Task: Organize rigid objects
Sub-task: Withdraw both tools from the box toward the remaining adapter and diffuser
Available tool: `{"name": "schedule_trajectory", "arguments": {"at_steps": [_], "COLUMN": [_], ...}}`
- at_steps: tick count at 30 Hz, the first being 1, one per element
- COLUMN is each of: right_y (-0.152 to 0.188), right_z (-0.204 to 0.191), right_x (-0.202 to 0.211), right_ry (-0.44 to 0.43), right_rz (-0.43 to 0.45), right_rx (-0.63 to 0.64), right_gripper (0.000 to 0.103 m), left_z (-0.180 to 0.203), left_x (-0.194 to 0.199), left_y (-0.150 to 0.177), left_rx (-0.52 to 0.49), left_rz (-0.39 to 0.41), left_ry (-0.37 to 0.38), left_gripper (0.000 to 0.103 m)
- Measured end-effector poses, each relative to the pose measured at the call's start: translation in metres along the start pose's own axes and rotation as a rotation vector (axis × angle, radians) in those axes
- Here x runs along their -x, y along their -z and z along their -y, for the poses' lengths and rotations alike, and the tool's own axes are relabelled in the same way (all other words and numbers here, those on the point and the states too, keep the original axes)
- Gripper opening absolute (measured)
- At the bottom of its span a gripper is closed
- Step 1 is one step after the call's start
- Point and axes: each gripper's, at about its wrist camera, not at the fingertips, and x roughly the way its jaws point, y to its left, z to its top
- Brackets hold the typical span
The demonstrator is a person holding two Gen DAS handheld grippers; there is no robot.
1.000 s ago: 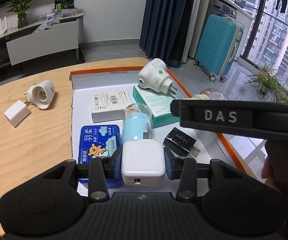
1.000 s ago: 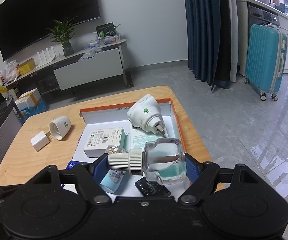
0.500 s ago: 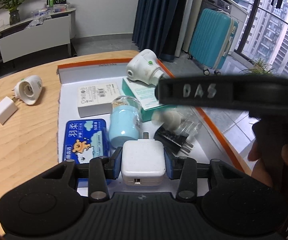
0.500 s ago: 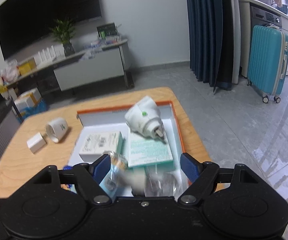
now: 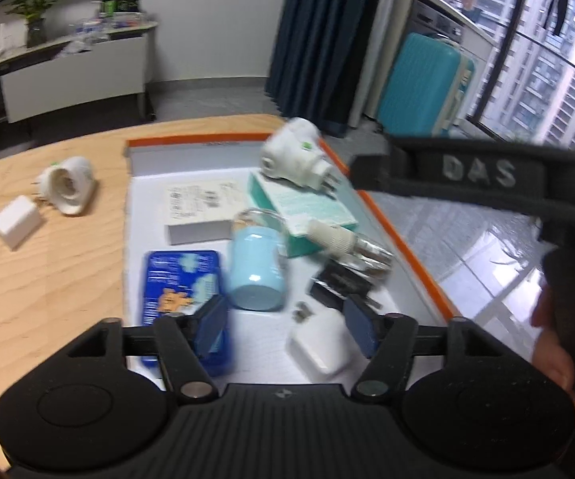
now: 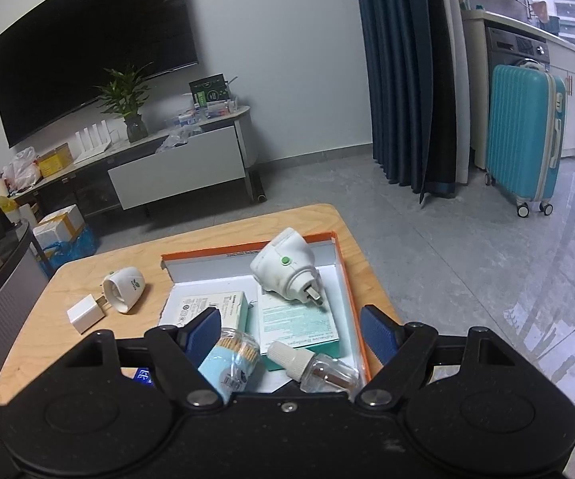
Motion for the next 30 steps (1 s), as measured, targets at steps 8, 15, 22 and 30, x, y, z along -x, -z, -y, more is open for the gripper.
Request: {"name": "schedule_trajectory", "arguments": {"at_steps": [8,15,22,30], "right_y": [0.000,0.001,0.001,-0.001], "right_z": [-0.027,-0.057,-0.090,-0.115], "right_x": [-0.001,-0.009,-0.018,-0.026], "right_ry": [-0.026,-0.080,-0.131,-0.165], "right_rz": [-0.017,-0.047,-0.077,-0.099], "right_rx": [0.042,0.081,0.124,0.155], "right_gripper": [0.092,0.092,0.092,0.092], "left_z": [-0.037,-0.082,-0.120,-0.143], "left_x": [0.022,0.039,0.052,0.059], "left_y": [-0.006,-0.008,-0.011,-0.013], "left_rx": [0.052,0.130,0.196,0.228], "left_rz": [0.021,0.025,0.027,0.034], "left_ry": [-0.136,-0.233,-0.316,-0.348], "left_gripper": [0.096,0.102,0.103,0.103]}}
